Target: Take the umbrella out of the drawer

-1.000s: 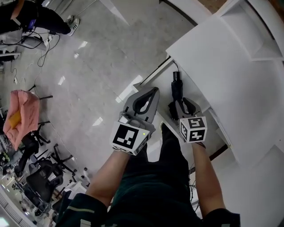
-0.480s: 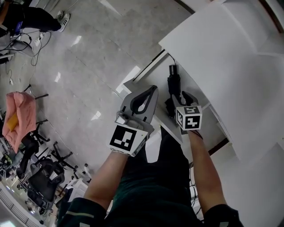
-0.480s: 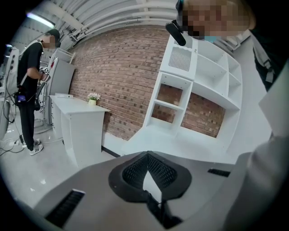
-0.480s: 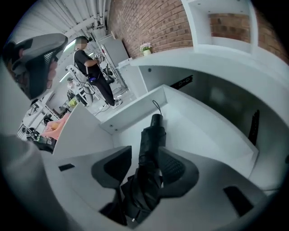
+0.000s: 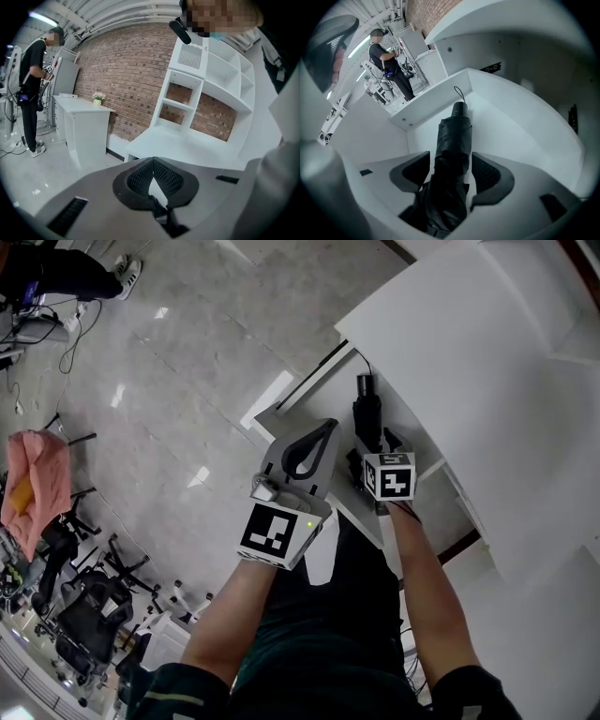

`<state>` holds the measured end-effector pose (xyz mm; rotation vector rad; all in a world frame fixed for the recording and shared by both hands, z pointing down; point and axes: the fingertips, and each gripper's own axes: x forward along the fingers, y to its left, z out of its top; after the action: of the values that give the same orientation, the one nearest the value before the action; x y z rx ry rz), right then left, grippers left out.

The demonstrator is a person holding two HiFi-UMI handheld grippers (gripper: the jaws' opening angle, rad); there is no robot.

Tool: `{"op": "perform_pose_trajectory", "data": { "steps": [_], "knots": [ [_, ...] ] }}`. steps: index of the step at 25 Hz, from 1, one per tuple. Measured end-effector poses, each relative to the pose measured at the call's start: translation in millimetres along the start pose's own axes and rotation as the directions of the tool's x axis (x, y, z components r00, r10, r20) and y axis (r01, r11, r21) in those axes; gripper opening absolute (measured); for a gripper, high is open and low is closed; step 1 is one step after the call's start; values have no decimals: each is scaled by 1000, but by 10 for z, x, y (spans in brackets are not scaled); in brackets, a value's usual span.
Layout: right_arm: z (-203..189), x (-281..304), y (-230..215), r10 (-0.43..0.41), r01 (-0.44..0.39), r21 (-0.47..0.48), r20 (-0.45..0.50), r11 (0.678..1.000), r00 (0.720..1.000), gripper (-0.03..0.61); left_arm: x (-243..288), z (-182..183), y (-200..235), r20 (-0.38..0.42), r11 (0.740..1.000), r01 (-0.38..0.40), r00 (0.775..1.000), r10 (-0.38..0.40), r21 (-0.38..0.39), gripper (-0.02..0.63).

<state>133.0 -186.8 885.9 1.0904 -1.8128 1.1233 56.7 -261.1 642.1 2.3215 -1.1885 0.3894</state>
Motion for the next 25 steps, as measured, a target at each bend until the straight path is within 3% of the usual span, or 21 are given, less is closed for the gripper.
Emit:
{"op": "perform_pose_trajectory", "data": {
  "steps": [8,16,25],
  "knots": [
    [-104,269,-1,-28,26,-20,-108,999,994,264,-124,-19,147,-6,999,-46,999,45,-26,6],
    [-102,425,8,-96,74,-103,-230,992,968,256,-197,10,213,-4,998,-62,998,62,-29,6],
    [-131,316,128,-13,-7,-134,-152,991,988,213,-351,93,209,7,999,-54,999,54,-8,6]
  ]
}}
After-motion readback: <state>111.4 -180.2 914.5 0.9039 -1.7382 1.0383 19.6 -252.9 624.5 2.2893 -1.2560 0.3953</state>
